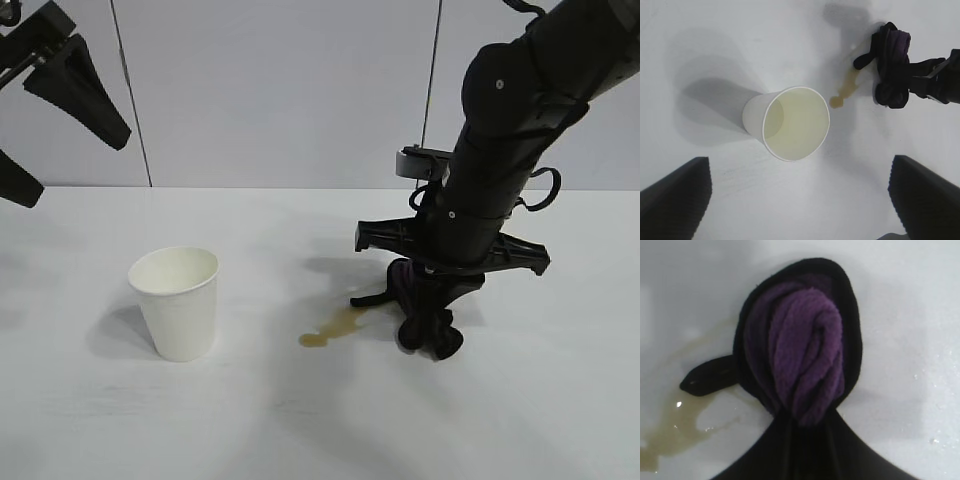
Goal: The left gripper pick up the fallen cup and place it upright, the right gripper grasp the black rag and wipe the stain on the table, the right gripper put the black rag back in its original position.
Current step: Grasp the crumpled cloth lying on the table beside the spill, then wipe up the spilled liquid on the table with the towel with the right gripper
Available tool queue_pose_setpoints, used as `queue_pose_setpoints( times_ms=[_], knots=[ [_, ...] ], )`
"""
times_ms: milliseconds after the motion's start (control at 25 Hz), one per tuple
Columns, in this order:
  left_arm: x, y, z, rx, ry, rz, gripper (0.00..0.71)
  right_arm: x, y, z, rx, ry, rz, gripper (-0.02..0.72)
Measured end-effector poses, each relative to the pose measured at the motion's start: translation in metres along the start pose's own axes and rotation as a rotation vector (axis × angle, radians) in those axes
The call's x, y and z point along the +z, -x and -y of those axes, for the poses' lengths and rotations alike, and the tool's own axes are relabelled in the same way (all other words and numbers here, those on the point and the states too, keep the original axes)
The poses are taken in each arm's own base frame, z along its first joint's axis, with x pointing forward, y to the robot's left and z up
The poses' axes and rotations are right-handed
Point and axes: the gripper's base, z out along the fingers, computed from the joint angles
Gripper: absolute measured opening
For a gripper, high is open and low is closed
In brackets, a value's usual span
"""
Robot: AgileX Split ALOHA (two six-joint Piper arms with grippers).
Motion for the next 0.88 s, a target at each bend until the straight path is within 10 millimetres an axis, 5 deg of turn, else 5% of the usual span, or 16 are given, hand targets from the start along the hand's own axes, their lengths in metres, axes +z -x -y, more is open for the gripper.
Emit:
queue_pose_setpoints(
  times_ms=[440,880],
  knots=[
    [0.0,-0.001,-0.001,0.012,0.015,-0.006,0.693,-0.003,-0.036,-0.075,-0.132,0.124,-0.017,0.071],
    [0.0,-0.001,-0.002,0.016,0.019,-0.011,0.693,0.003,-0.029,-0.067,-0.088,0.108,0.017,0.071]
  ],
)
